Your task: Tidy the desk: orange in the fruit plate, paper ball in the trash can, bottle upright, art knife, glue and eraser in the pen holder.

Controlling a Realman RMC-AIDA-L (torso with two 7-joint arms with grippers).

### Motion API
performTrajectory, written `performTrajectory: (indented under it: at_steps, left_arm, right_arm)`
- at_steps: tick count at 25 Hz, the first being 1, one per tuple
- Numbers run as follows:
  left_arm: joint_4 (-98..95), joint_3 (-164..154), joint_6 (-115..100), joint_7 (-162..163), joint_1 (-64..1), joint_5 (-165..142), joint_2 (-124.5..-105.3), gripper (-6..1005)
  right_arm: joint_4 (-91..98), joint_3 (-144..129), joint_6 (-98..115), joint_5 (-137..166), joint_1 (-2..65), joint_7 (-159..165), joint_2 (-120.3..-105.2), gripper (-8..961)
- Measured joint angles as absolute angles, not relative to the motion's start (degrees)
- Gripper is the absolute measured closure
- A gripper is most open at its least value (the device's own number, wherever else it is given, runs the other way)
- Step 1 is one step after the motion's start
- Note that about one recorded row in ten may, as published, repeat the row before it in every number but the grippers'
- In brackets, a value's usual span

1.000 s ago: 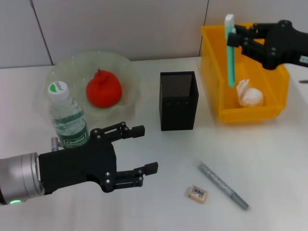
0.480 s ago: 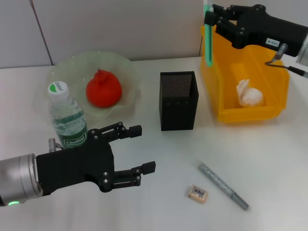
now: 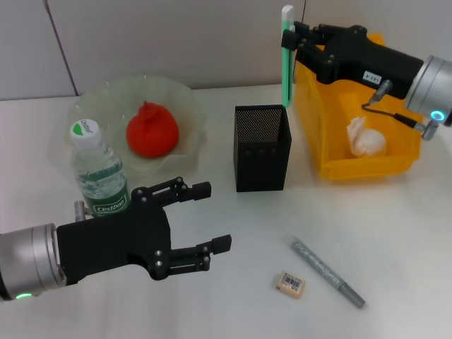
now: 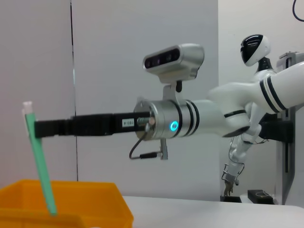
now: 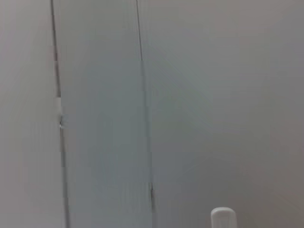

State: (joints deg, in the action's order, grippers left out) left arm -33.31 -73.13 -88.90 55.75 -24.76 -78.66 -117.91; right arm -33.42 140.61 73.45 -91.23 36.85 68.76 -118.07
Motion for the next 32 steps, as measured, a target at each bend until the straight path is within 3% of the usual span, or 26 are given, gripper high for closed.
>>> performTrajectory:
  at_steps: [32]
  left_arm:
    - [-33.3, -73.0, -88.0, 55.3, -24.8, -78.7, -118.13, 198]
  right_arm:
    - [-28.8, 134.5, 66.2, -91.7, 39.3, 69.4, -118.39, 734]
